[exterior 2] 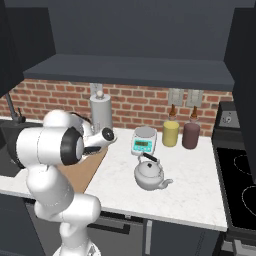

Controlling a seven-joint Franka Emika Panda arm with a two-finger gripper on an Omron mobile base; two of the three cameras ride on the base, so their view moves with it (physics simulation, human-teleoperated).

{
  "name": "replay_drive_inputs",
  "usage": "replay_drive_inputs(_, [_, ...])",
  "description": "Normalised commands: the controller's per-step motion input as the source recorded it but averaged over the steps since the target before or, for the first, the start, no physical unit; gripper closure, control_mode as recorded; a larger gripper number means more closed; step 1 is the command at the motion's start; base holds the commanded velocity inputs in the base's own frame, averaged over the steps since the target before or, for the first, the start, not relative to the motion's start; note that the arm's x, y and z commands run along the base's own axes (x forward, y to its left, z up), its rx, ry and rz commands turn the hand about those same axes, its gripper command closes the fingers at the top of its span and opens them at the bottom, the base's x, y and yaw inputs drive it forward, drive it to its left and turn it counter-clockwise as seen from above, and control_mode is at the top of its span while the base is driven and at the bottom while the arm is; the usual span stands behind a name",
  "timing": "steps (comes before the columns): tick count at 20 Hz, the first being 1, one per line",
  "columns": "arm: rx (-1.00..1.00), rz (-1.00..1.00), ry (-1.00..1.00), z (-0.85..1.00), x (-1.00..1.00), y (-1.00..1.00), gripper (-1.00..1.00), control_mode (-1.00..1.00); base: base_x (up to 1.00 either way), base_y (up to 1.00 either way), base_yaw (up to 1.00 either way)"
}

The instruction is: Pick the kettle from the counter and place it on the tray. Then pick the mug from the cabinet and place it on the tray. Then close the cabinet doors.

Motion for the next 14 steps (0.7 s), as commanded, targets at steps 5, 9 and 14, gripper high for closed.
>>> replay_drive_inputs(5, [0.0,0.0,0.01,0.05,-0.41,0.18,-1.0,-1.0,0.0,0.0,0.0])
replay_drive_inputs(9, [-0.01,0.0,0.0,0.41,-0.46,0.09,-1.0,-1.0,0.0,0.0,0.0])
replay_drive_inputs(14, [-0.01,0.0,0.0,0.66,-0.55,0.0,-1.0,-1.0,0.0,0.0,0.0])
